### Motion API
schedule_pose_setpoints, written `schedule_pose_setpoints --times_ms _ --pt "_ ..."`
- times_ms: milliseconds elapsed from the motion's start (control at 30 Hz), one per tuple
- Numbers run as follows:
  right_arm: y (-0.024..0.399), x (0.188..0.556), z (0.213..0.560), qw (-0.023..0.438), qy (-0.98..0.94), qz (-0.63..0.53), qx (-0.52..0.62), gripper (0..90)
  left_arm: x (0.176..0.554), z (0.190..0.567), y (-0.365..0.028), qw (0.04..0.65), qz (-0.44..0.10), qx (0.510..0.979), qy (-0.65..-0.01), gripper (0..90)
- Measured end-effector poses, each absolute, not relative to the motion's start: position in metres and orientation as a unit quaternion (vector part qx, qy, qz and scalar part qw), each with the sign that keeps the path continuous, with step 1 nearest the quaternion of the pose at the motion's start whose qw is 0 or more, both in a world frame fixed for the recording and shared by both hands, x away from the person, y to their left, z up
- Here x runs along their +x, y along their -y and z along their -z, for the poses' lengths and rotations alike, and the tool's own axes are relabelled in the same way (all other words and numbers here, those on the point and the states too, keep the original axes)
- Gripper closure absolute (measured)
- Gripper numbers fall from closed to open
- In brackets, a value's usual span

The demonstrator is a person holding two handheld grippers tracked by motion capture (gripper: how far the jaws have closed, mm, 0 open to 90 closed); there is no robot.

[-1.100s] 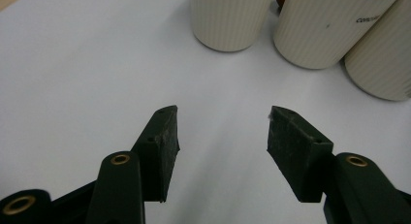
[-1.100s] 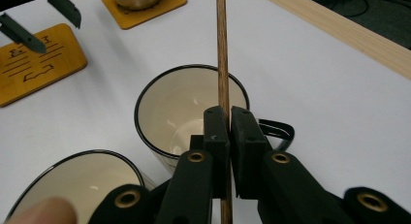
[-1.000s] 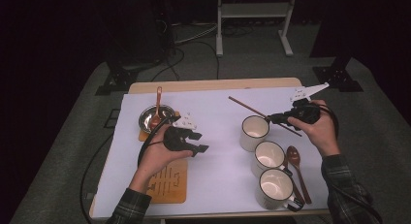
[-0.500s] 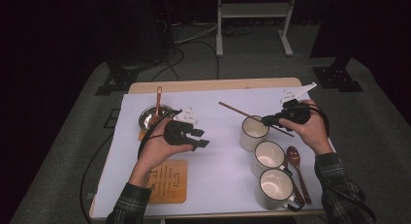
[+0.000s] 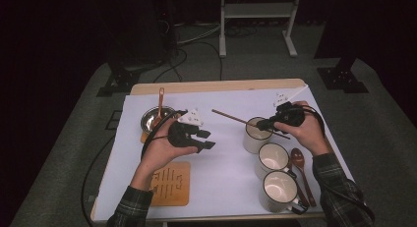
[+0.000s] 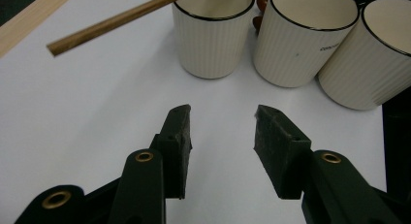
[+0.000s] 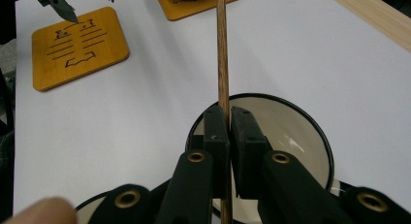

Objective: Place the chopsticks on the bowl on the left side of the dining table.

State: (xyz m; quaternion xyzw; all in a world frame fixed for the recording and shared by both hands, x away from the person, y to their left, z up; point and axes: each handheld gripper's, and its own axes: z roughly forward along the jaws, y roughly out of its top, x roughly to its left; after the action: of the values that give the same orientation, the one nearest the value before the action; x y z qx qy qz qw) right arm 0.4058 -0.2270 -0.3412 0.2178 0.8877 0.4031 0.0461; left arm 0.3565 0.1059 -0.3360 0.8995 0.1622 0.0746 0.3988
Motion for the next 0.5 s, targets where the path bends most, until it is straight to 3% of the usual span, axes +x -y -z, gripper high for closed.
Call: schedule_pose_setpoints --times_ms 500 --pt "0.205 0.408 0.346 0.021 -0.903 -0.39 0.178 85.2 0.364 0.329 -0.101 0.401 -0.076 0.901 -0.147 58.6"
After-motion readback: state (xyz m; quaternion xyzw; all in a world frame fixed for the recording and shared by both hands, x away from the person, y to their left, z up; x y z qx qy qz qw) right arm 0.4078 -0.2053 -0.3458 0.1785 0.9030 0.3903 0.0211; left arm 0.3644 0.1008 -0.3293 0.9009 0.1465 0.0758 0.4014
